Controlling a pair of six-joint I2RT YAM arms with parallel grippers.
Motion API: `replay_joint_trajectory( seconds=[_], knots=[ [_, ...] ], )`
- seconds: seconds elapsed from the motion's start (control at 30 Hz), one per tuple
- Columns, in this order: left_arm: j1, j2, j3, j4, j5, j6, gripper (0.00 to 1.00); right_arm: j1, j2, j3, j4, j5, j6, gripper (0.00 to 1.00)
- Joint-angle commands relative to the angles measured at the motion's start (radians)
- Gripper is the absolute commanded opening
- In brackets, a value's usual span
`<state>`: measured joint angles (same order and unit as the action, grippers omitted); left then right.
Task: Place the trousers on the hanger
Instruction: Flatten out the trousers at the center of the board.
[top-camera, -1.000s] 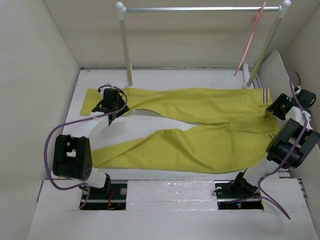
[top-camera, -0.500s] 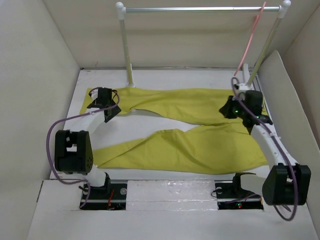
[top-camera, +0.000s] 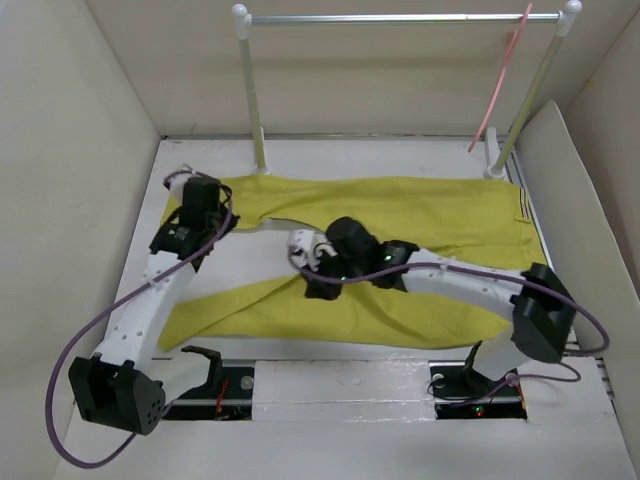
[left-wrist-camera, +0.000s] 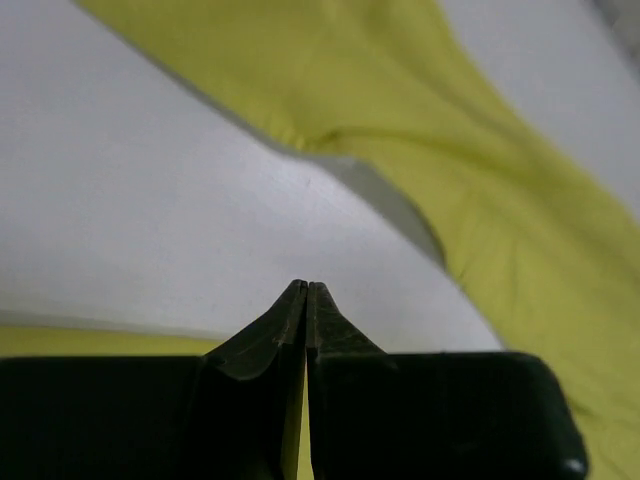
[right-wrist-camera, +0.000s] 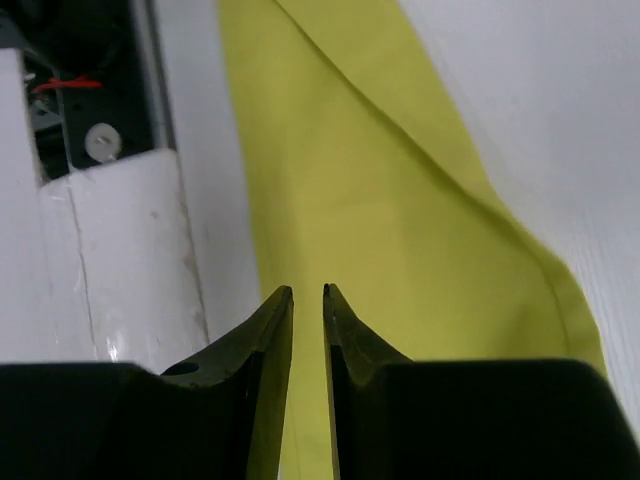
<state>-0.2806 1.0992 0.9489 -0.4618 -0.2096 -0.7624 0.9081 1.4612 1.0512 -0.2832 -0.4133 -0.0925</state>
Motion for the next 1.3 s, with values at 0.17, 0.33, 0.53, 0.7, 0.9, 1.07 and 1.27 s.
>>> replay_joint_trajectory(
  seconds=[0.17, 0.33, 0.53, 0.7, 0.9, 1.07, 1.27],
  knots=[
    [0.057, -0.082, 0.480, 0.000, -0.099, 0.150, 0.18, 0.192, 0.378, 0.361, 0.064, 0.143, -0.209, 0.60],
    [0.057, -0.107, 0.484, 0.009, -0.020, 0.127, 0.40, 0.245, 0.640, 0.665, -0.082, 0.297, -0.308, 0.68],
    [0.057, -0.157, 0.372, -0.001, 0.003, 0.117, 0.40, 0.245, 0.769, 0.820, -0.191, 0.376, -0.377, 0.68],
    [0.057, -0.176, 0.344, -0.006, -0.007, 0.129, 0.40, 0.265, 0.755, 0.775, -0.168, 0.335, -0.385, 0.67],
    [0.057, -0.176, 0.341, -0.014, -0.004, 0.135, 0.40, 0.285, 0.806, 0.794, -0.221, 0.341, -0.383, 0.67],
    [0.057, -0.191, 0.314, -0.018, -0.014, 0.132, 0.39, 0.295, 0.763, 0.717, -0.108, 0.483, -0.336, 0.62],
    [0.057, -0.191, 0.304, -0.032, -0.014, 0.137, 0.38, 0.270, 0.832, 0.839, -0.139, 0.642, -0.245, 0.16]
  ],
)
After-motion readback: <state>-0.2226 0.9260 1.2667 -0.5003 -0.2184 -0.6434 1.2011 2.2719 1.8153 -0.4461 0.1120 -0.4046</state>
